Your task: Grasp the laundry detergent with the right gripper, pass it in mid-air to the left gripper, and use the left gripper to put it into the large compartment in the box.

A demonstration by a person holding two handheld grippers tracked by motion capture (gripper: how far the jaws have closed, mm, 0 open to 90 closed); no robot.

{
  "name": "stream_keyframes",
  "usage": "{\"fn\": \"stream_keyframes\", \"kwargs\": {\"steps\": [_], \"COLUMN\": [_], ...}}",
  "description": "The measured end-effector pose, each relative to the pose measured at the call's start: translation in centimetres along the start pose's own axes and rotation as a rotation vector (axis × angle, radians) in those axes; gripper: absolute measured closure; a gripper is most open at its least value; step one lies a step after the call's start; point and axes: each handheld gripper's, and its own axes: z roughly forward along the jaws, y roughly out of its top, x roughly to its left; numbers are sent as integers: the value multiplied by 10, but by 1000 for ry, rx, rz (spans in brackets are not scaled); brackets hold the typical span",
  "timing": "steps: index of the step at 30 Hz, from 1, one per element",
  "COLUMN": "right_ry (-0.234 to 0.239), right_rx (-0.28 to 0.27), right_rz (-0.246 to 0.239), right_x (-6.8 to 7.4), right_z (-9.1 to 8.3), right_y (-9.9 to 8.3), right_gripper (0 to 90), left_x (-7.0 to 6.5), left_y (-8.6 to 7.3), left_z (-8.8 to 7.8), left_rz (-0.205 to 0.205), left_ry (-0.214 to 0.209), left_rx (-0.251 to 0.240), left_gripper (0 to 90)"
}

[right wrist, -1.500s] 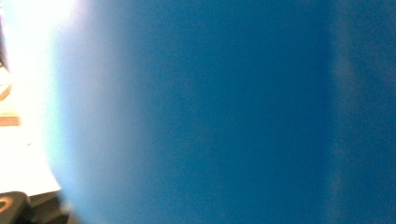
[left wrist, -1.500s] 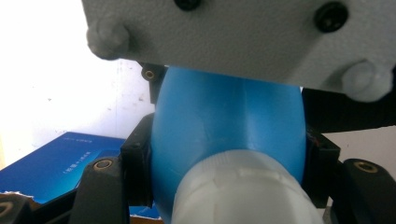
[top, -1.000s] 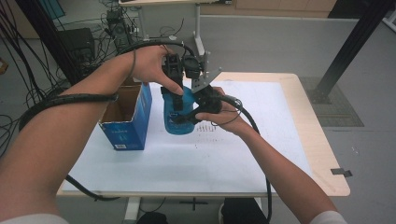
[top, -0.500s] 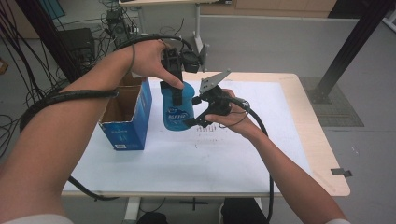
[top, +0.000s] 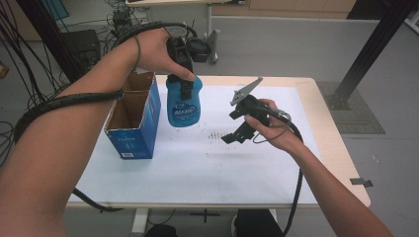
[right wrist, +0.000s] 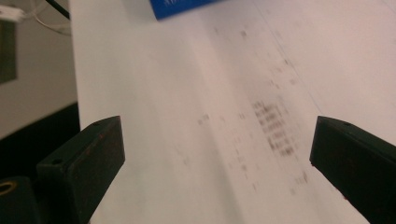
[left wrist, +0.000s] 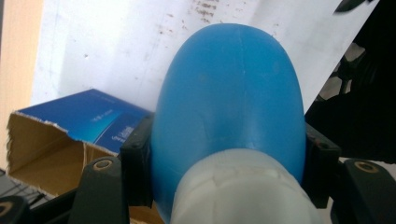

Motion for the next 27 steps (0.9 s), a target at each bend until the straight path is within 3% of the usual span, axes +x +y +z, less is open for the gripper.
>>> {"fn": "stream_keyframes", "kwargs": {"steps": [5, 10, 11, 14, 18, 19, 20, 23, 24, 25, 27], "right_ry": [-74, -110, -110, -134, -135, -135, -138, -145, -145, -145, -147], "right_rx": [56, 101, 101, 141, 159, 159, 174, 187, 187, 191, 191], "right_rz": [19, 54, 54, 72, 75, 75, 70, 67, 67, 69, 67], "right_x": [2, 5, 5, 8, 11, 11, 12, 13, 13, 14, 15], "right_z": [-25, -43, -43, -52, -58, -58, -60, -62, -62, -64, -66], "right_y": [-23, -41, -41, -53, -62, -62, -65, -68, -68, -69, -71], "right_gripper": [34, 35, 35, 37, 39, 39, 39, 40, 40, 41, 41], "left_x": [1, 6, 6, 10, 16, 16, 19, 25, 25, 29, 34], "left_y": [-1, -5, -5, -10, -19, -19, -23, -33, -33, -39, -47], "left_z": [-14, -32, -32, -46, -64, -64, -72, -83, -83, -88, -95], "left_rz": [-103, -214, -214, -292, -396, -396, -442, -528, -528, -564, -593], "left_ry": [-6, 7, 7, 30, 51, 51, 59, 57, 57, 62, 66], "left_rx": [-10, -17, -17, -31, -68, -68, -97, -122, -122, -134, -137], "left_gripper": [374, 375, 375, 375, 376, 376, 376, 376, 376, 376, 376]}}
